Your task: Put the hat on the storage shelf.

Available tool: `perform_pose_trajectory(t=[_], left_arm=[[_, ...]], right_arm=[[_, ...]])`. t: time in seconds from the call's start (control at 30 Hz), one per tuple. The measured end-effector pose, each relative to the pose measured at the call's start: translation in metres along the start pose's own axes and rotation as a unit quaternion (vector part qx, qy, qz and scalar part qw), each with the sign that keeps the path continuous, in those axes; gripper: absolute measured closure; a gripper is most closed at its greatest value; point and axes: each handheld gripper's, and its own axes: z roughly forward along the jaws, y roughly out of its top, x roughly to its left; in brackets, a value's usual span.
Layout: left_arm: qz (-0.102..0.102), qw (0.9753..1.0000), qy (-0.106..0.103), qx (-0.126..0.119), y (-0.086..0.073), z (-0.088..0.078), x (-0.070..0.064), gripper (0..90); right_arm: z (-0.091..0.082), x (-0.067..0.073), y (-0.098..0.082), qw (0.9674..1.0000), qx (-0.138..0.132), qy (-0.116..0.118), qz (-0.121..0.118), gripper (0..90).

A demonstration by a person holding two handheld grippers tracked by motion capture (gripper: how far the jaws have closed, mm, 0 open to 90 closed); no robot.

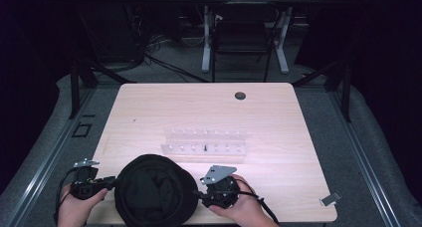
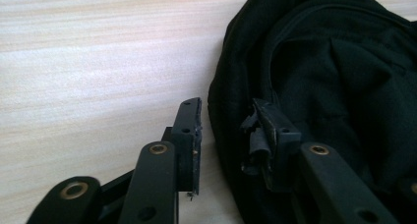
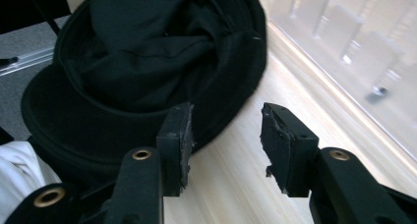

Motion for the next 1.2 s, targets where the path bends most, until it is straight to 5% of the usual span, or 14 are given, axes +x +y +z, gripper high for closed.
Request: perform_pose_trajectory(t=[0.2,0.47,1.2], left_arm=[[-0.007,0.9999,-0.01,0.007,-0.001,0.002,0.001,71.4],[-0.025,0.9994,-0.023,0.009,-0.001,0.006,0.001,80.1],[-0.013,0.999,-0.03,0.031,0.013,0.016,-0.017,84.1]], right_arm=[[0.016,0.003,0.002,0.9997,0.019,0.011,-0.004,55.1],[0.023,-0.004,0.003,0.9997,0.026,-0.001,0.002,58.1],[0.025,-0.034,0.002,0.999,0.022,-0.039,0.006,61.9]])
